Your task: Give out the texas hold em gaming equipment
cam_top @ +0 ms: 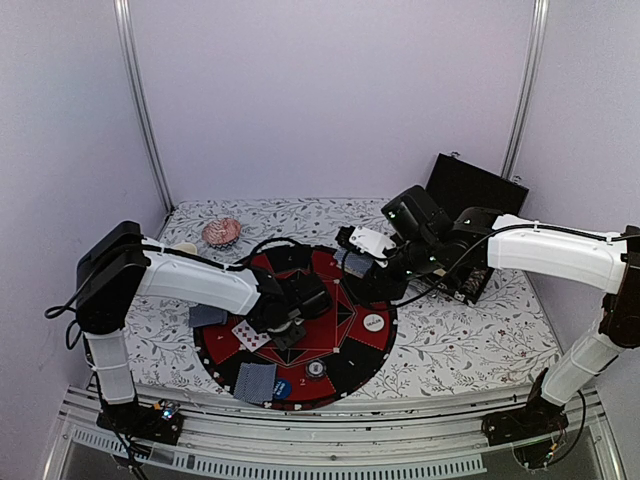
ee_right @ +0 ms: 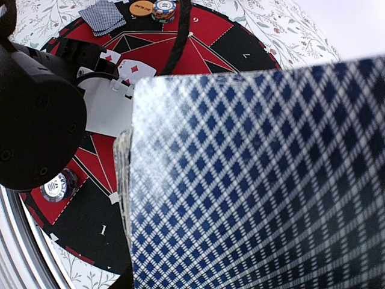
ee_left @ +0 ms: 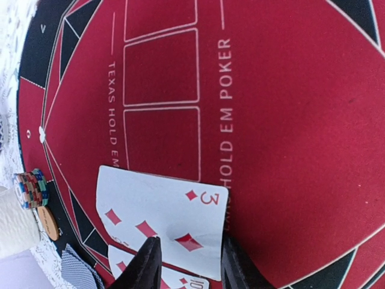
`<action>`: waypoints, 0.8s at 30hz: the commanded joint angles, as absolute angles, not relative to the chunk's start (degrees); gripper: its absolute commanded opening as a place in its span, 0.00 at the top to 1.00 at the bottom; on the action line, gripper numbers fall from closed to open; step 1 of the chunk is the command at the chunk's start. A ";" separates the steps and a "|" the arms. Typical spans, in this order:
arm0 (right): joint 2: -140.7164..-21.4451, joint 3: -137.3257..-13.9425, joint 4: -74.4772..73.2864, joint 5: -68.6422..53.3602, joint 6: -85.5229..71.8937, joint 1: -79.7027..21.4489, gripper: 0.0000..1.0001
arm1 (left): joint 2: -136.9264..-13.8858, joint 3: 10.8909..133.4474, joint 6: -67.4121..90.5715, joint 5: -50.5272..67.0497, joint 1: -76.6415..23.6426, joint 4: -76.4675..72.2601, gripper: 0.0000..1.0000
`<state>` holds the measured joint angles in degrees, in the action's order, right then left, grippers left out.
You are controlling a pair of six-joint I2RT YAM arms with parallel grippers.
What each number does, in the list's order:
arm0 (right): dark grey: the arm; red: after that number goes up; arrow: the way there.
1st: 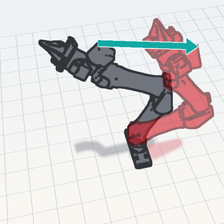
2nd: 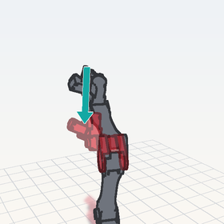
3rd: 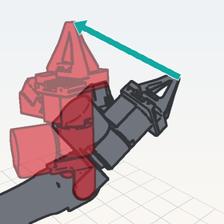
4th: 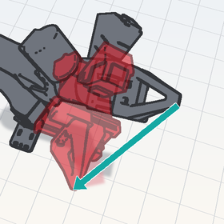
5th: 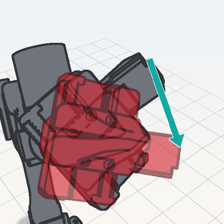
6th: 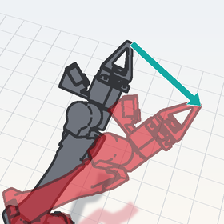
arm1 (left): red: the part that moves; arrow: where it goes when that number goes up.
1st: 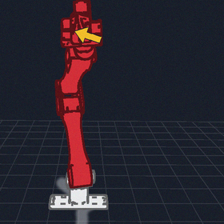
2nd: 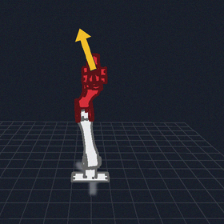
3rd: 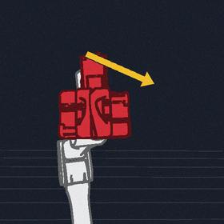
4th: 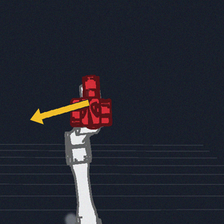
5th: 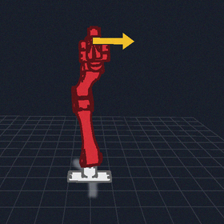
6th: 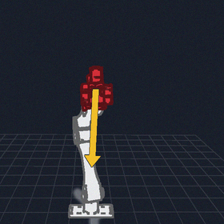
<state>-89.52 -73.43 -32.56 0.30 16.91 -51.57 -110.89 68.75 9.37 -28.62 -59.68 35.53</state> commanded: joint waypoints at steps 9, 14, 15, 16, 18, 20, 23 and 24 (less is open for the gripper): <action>-87.72 -73.66 -32.65 -0.26 16.52 -51.23 0.60 | -109.88 68.29 11.01 -28.77 -58.35 37.51 0.63; -87.72 -73.66 -32.87 -0.25 16.58 -51.17 0.60 | -109.82 68.37 10.81 -27.80 -58.15 36.71 0.63; -87.74 -73.65 -32.88 -0.26 16.61 -51.22 0.60 | -109.90 68.46 10.77 -27.63 -58.09 36.66 0.63; -87.72 -73.65 -32.93 -0.26 16.61 -51.16 0.60 | -109.94 68.54 10.76 -27.20 -57.99 36.70 0.63; -87.63 -73.65 -33.02 -0.19 16.61 -51.23 0.60 | -109.70 68.64 10.55 -26.19 -57.98 36.52 0.63; -87.50 -73.65 -33.16 -0.02 16.70 -51.19 0.60 | -108.70 68.24 10.20 -24.65 -57.95 35.90 0.62; -87.34 -73.66 -33.21 0.17 16.79 -51.17 0.60 | -105.82 67.64 10.02 -21.79 -57.73 34.28 0.62; -87.24 -73.72 -33.22 0.18 16.86 -51.20 0.60 | -104.42 67.48 10.06 -20.61 -57.49 33.64 0.62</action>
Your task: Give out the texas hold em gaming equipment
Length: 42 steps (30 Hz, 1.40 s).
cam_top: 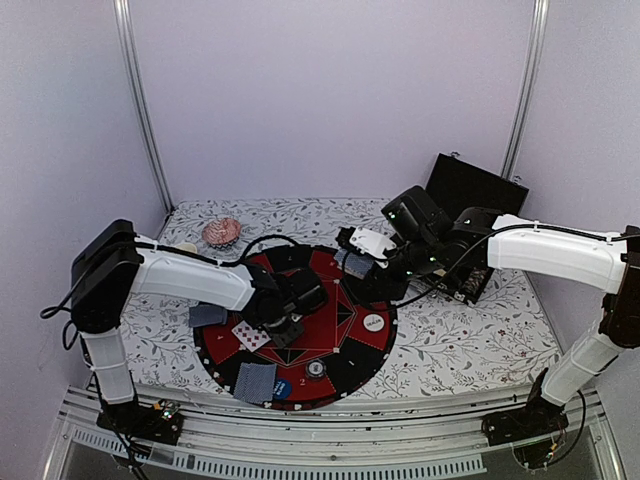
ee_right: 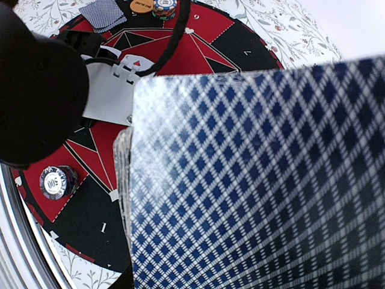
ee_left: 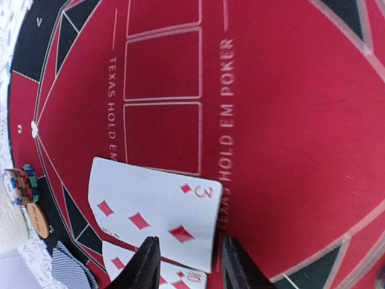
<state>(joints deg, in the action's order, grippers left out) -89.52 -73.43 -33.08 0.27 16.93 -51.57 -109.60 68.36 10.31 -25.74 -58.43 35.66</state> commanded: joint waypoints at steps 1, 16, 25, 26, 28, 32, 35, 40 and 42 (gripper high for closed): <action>-87.19 -73.74 -33.22 0.18 16.87 -51.20 0.60 | -102.80 67.36 10.10 -19.64 -57.21 32.79 0.61; -88.10 -76.69 -31.66 -2.25 16.90 -54.85 0.60 | -74.56 51.81 26.87 28.21 -41.76 -10.01 0.17; -90.36 -79.17 -31.14 -3.89 17.31 -56.30 0.60 | -79.38 54.79 26.59 33.27 -41.64 -10.61 0.08; -90.56 -79.31 -31.12 -4.02 17.31 -56.34 0.60 | -79.76 54.98 26.62 33.83 -41.61 -11.10 0.09; -91.06 -79.43 -31.19 -4.17 17.31 -56.62 0.60 | -80.23 55.26 26.55 33.99 -41.82 -11.80 0.08; -91.87 -79.89 -31.27 -4.22 17.40 -57.10 0.60 | -82.03 56.16 26.49 33.34 -41.83 -12.23 0.11; -92.65 -80.53 -31.42 -4.30 17.40 -57.38 0.60 | -83.83 57.38 26.64 33.19 -41.88 -12.17 0.15; -92.84 -80.13 -31.60 -4.06 17.57 -57.53 0.60 | -85.95 60.58 24.07 31.64 -42.28 -7.45 0.25; -92.58 -79.86 -31.47 -3.96 17.51 -57.56 0.60 | -86.07 61.11 22.83 30.76 -42.46 -5.78 0.32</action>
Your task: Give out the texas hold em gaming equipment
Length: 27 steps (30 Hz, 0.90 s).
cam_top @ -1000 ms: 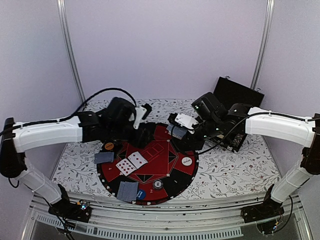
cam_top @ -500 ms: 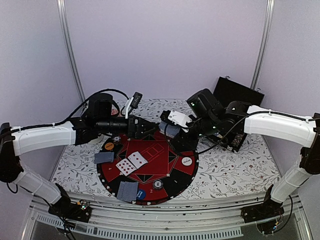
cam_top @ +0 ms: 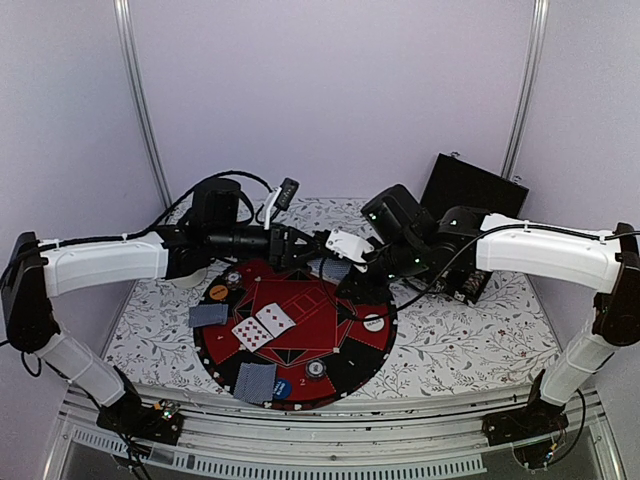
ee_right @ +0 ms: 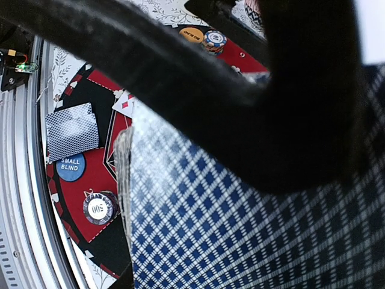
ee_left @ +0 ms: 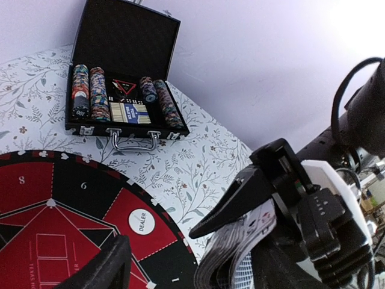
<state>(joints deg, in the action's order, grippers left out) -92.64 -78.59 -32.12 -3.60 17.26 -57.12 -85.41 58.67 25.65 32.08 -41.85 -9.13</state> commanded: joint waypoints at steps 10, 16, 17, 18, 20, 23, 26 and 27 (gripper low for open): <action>-92.28 -79.19 -31.20 -3.04 17.58 -57.56 0.60 | -82.78 59.92 19.84 26.55 -42.54 -2.55 0.82; -92.16 -78.78 -31.19 -1.76 17.50 -57.50 0.60 | -81.52 59.26 19.14 26.77 -42.53 -1.51 1.00; -92.19 -78.69 -31.24 -1.48 17.49 -57.56 0.60 | -81.14 59.20 18.92 26.46 -42.46 -1.23 1.00; -92.20 -78.60 -31.27 -1.30 17.49 -57.56 0.60 | -80.84 59.11 18.71 26.19 -42.53 -0.95 1.00; -92.20 -78.38 -31.26 -1.06 17.41 -57.54 0.60 | -80.26 58.71 18.48 25.78 -42.46 -0.79 1.00; -92.20 -78.08 -31.15 -0.68 17.24 -57.51 0.60 | -79.37 58.30 17.88 25.55 -42.48 -0.43 1.00; -92.22 -77.75 -31.28 -0.07 17.06 -57.56 0.60 | -78.60 58.05 17.21 25.29 -42.38 0.27 1.00; -92.12 -77.58 -31.29 0.08 17.01 -57.52 0.60 | -78.25 57.95 17.15 25.19 -42.29 0.46 1.00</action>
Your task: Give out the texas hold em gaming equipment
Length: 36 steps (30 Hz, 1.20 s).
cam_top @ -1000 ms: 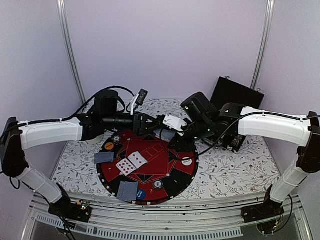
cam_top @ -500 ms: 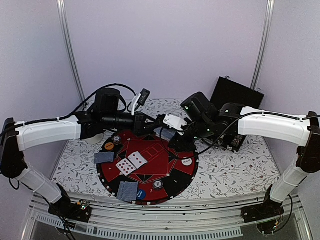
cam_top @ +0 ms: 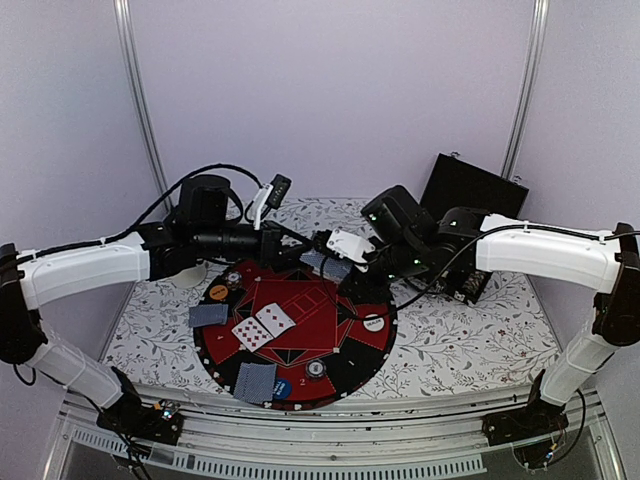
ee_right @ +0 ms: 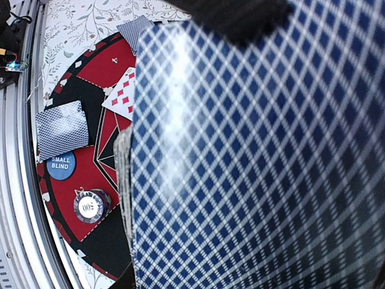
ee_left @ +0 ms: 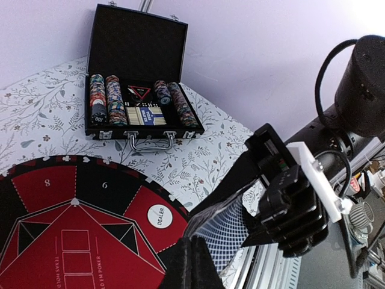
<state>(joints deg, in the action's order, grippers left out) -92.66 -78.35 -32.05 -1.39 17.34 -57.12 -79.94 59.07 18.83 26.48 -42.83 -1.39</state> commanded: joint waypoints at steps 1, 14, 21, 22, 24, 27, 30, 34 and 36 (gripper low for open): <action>-92.07 -77.38 -31.34 0.15 16.90 -57.50 0.60 | -77.85 57.78 17.14 25.12 -42.18 0.59 1.00; -91.43 -73.18 -29.44 -0.76 16.13 -51.35 0.61 | -70.87 55.75 14.69 16.49 -37.52 6.80 1.00; -90.56 -70.11 -28.50 -1.10 15.74 -47.79 0.61 | -73.20 57.90 11.13 6.13 -36.03 11.88 1.00; -90.53 -70.12 -28.64 -0.95 15.67 -47.73 0.61 | -74.13 58.03 11.00 5.58 -36.03 11.91 1.00; -90.33 -70.14 -28.89 -0.73 15.56 -47.49 0.61 | -77.03 59.24 10.91 1.32 -36.10 13.19 1.00; -89.51 -70.12 -29.15 -0.65 15.60 -47.41 0.61 | -83.30 61.65 10.34 -7.74 -37.83 14.40 1.00; -88.40 -70.22 -29.89 -0.10 15.72 -47.31 0.61 | -90.29 65.43 5.93 -22.15 -43.30 16.07 1.00; -86.56 -70.01 -30.87 0.49 15.71 -47.14 0.61 | -101.03 72.62 1.22 -37.64 -50.06 21.07 1.00; -85.75 -69.79 -30.95 0.59 15.65 -47.13 0.61 | -105.01 74.51 0.36 -41.94 -52.26 22.34 1.00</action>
<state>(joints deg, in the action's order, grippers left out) -88.92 -70.46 -30.52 -0.34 16.27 -47.55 -99.55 70.65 5.08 -25.71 -47.64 17.10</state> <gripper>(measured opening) 0.393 0.007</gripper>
